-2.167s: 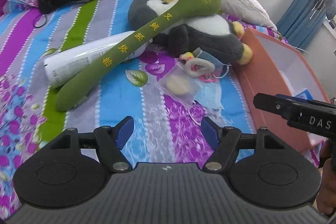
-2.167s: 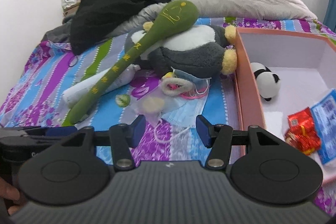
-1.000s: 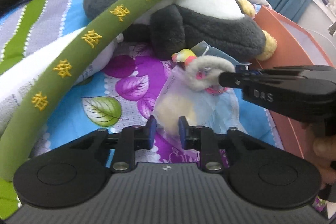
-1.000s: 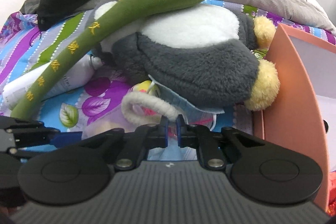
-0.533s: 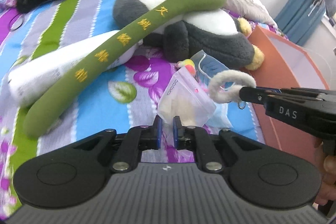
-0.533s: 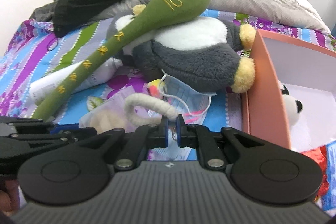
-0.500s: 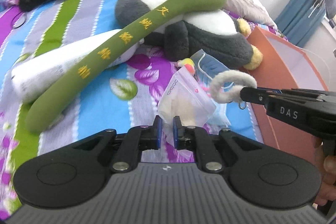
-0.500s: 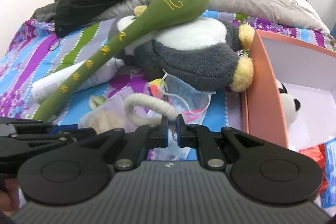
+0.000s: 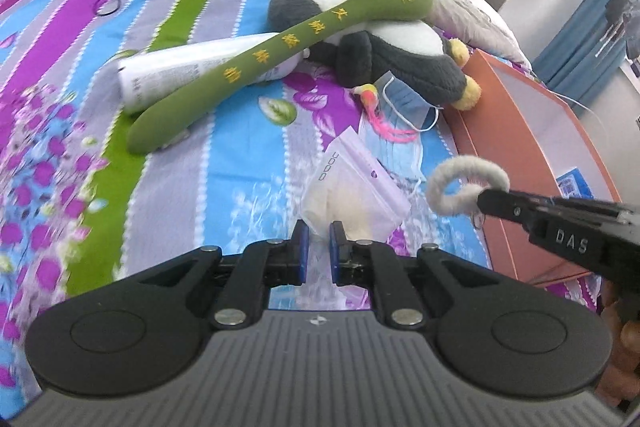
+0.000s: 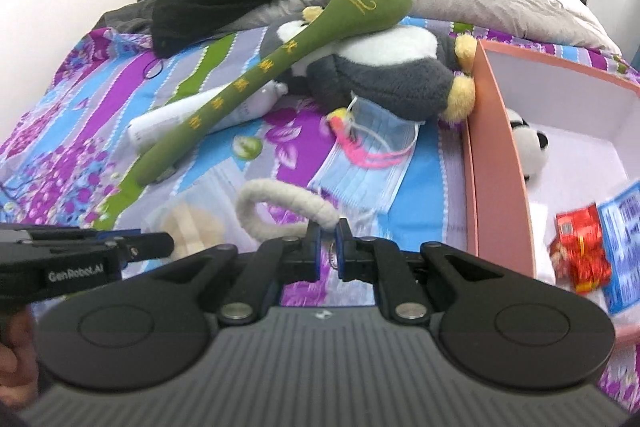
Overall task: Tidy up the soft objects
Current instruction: 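Lift and carry the plastic bag and fuzzy ring with both tools over the pink box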
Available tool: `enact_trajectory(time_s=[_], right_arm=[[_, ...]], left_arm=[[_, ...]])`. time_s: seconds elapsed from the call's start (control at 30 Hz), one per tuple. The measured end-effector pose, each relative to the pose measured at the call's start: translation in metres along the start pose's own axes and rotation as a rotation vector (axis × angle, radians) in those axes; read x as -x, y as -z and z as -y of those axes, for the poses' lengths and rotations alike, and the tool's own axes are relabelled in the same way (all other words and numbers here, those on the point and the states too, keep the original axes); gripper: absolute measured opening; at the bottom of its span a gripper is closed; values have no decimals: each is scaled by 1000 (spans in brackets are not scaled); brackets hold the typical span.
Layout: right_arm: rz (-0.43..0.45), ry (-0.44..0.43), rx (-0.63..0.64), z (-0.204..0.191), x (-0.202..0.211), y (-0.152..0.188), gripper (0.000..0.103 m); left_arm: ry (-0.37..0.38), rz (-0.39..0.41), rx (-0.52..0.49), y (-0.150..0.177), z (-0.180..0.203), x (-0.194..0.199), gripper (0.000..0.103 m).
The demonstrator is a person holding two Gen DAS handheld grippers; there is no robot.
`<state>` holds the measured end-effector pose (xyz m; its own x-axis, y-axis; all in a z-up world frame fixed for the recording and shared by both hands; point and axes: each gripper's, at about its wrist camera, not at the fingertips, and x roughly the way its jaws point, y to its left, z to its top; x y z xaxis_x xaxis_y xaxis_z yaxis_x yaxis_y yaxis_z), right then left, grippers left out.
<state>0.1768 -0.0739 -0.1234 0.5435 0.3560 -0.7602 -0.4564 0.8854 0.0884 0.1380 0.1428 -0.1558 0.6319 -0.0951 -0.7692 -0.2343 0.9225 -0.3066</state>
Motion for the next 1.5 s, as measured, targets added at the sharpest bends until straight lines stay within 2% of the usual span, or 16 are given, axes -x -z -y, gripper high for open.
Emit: enact_trajectory(time_s=[0.13,0.3,0.7,1.1,1.5], right_arm=[[-12,-6,-11,-4,14,18,11],[-8,-7,-15,-7,35,35,11],[55,-9,-63,0,78,48,11],[159,-7,-101,18,113,19,11],[272,39,-137,60,144,-20,11]], left_arm=[[-7,3,42,19,-5,17,13],[-21,17,40,36,-5,37,13],[-6,92,21,45,15,82,13],[35,176,-10,13,41,109,13],[141,279,-54,-39,90,118,13]])
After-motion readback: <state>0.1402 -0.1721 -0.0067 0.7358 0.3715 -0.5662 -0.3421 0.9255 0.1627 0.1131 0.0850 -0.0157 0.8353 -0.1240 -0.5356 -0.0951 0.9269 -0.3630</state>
